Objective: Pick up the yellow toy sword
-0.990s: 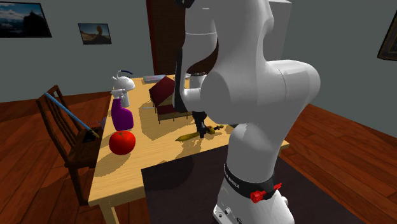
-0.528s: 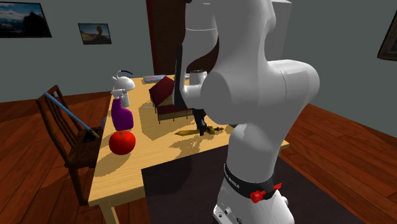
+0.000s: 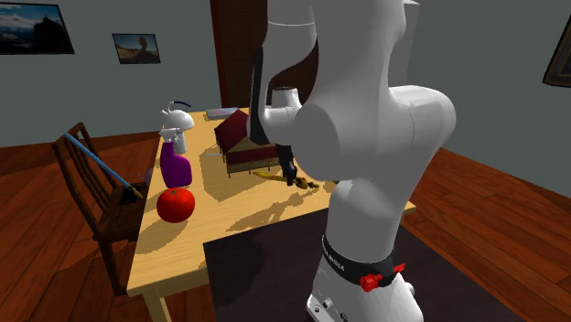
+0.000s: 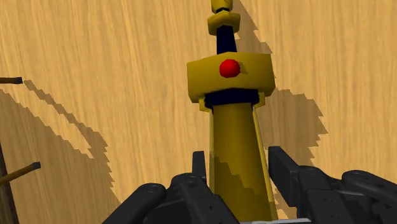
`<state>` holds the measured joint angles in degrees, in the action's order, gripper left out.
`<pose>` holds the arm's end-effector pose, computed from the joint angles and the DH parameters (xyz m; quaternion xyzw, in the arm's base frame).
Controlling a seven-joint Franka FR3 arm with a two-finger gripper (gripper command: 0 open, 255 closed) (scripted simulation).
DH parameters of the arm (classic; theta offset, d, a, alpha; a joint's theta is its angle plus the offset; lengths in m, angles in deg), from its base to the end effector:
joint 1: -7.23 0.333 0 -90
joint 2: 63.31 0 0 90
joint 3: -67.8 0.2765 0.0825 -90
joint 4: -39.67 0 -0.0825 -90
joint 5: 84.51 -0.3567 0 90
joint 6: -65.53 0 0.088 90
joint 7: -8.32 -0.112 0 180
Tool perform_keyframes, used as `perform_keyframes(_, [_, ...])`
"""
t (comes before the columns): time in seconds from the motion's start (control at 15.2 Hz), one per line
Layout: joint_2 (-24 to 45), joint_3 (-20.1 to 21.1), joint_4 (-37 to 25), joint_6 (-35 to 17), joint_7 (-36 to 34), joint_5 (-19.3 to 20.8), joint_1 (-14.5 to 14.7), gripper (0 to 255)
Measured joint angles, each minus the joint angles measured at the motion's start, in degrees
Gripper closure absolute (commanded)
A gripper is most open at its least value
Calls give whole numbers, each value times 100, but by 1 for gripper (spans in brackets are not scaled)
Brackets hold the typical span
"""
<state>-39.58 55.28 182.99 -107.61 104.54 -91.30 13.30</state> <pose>0.4433 -0.0690 0.1271 0.7391 0.6701 0.0122 0.0673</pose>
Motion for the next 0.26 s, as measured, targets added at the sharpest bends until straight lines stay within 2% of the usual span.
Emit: perform_keyframes(0.26, [-321,-203,58,268,-62,118,157,255])
